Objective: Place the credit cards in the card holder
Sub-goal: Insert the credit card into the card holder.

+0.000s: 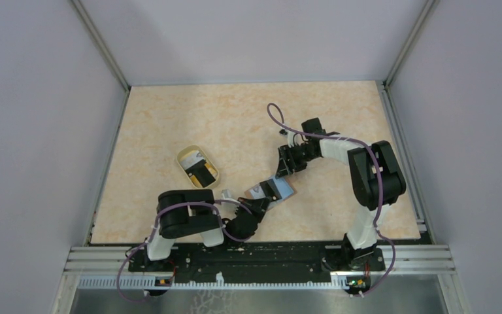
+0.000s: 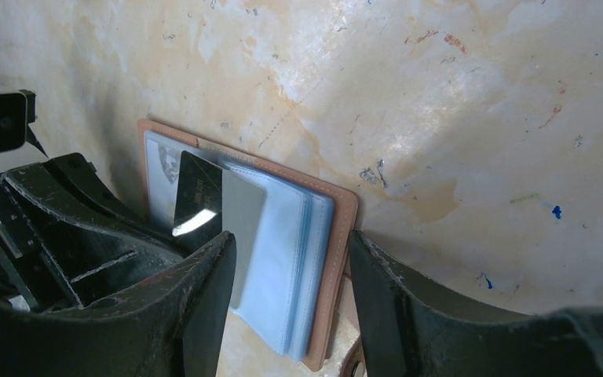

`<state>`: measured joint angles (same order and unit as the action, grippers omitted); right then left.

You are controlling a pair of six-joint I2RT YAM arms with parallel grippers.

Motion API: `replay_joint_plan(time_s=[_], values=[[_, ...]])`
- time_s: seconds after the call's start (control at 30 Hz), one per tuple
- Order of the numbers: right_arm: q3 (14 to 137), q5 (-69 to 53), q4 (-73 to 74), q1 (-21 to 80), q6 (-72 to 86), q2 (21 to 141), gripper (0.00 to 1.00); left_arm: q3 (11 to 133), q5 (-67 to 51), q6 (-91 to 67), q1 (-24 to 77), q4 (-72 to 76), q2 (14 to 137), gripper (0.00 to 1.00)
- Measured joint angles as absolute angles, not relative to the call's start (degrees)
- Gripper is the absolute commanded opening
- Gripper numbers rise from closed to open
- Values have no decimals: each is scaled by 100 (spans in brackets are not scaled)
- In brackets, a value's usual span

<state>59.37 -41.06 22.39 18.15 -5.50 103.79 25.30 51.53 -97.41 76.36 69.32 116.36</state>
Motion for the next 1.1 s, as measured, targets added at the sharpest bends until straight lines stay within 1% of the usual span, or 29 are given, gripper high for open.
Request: replay_joint_plan(time_s=[0.13, 0.17, 0.23, 0.27, 0.33, 0.37, 0.63, 0.8, 0.9, 0.97, 1.03, 1.1], values=[[5937, -4108, 2239, 1815, -550, 10379, 56, 2558, 5151, -9784, 7640, 6932, 11657, 0], [5937, -4108, 2239, 1815, -550, 10379, 56, 2558, 5148, -9802, 7640, 6932, 11660, 2], [5937, -4112, 2241, 1815, -550, 10379, 56, 2558, 5144, -9839, 7640, 6932, 11668, 18], [5937, -4117, 2241, 1815, -550, 10379, 57, 2558, 5137, -9850, 7640, 6932, 11675, 24], [5937, -4123, 2241, 1815, -550, 10379, 57, 2558, 5098, -9896, 7640, 6941, 11701, 32], [5940, -4125, 2244, 1817, -550, 10379, 57, 2561, 5089, -9929, 7640, 6987, 11708, 33], [5977, -4029, 2309, 1861, -558, 10350, 63, 2561, 4956, -9974, 7640, 7161, 11730, 38], [5977, -3583, 2335, 1896, -687, 10195, 65, 2558, 4921, -10027, 7640, 7190, 11725, 44], [5977, -3275, 2349, 1900, -784, 10071, 65, 2558, 4860, -10073, 7627, 7179, 11699, 45], [5977, -3105, 2346, 1900, -845, 9946, 65, 2558, 4772, -10073, 7590, 7170, 11677, 45], [5975, -3026, 2344, 1900, -917, 9797, 63, 2558, 4670, -10060, 7546, 7168, 11660, 45], [5970, -3037, 2338, 1900, -982, 9636, 56, 2556, 4558, -10040, 7498, 7172, 11651, 45]])
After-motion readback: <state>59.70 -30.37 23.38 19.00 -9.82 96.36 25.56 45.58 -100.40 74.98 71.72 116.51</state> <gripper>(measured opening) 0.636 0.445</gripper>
